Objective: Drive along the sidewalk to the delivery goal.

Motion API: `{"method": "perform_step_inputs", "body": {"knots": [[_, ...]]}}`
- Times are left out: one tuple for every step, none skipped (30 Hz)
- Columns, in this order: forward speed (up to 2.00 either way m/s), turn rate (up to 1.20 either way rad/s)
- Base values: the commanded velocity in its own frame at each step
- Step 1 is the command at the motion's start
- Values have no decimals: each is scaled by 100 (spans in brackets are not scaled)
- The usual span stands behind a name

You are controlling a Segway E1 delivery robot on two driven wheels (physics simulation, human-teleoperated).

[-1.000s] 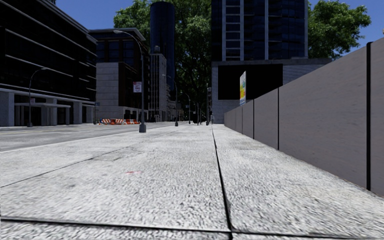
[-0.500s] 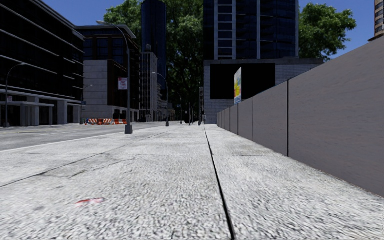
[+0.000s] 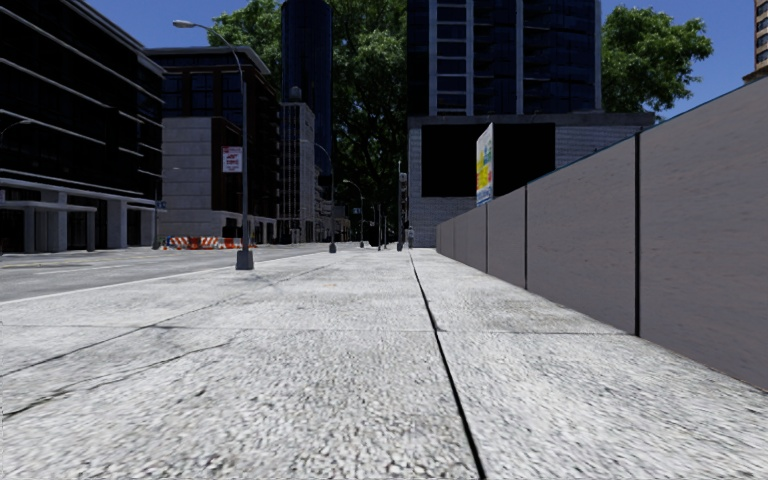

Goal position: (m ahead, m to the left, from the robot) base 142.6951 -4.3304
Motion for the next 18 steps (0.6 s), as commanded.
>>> {"method": "perform_step_inputs", "body": {"knots": [[200, 0], [200, 0], [200, 0], [200, 0], [200, 0], [200, 0], [200, 0], [200, 0], [200, 0], [200, 0], [200, 0], [200, 0], [200, 0], [200, 0], [200, 0], [200, 0], [200, 0], [200, 0]]}}
